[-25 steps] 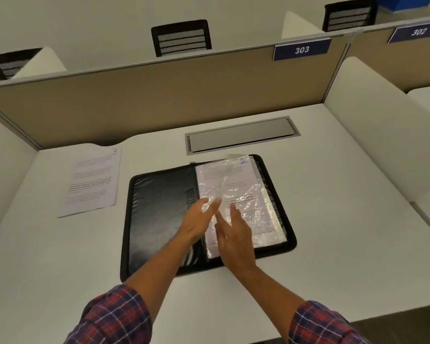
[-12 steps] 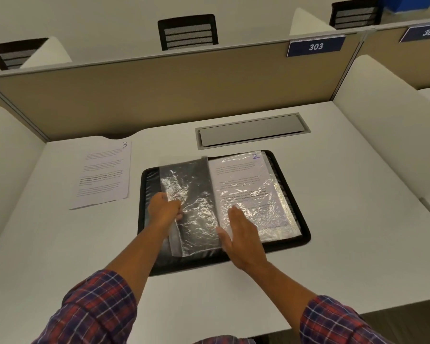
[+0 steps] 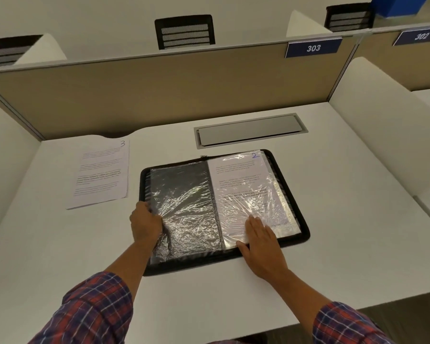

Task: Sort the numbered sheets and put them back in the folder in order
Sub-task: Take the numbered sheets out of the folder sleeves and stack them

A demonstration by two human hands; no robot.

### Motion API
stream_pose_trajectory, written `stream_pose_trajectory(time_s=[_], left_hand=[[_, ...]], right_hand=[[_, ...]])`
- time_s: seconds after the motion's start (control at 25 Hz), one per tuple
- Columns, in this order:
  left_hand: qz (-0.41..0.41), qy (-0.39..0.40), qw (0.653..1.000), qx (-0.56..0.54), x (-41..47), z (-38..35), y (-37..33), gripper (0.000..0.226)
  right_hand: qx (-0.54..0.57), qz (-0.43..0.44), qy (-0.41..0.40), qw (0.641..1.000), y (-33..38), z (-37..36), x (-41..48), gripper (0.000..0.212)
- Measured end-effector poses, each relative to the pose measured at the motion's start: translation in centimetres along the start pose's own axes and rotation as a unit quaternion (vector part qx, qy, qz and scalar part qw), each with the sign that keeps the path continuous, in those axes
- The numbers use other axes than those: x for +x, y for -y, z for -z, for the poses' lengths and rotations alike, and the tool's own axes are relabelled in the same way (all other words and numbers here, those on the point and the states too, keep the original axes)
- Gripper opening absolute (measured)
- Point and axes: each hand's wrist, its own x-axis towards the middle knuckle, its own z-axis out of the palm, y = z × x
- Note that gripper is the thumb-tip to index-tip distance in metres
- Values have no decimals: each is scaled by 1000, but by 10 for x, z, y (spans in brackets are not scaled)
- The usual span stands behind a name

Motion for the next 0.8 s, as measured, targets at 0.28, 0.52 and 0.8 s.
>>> stream_pose_trajectory(time_s=[0.28, 0.52, 0.8], left_hand=[[-282, 20, 954, 100, -41, -28, -20, 41], [-446, 148, 875, 111, -94, -79, -39, 38], [-496, 206, 829, 153, -128, -112, -47, 44]], right_hand=[[-8, -4, -38, 999, -14, -4, -12, 80], [-3, 0, -71, 997, -25, -5, -23, 72], [18, 27, -136, 990, -49, -5, -55, 64]])
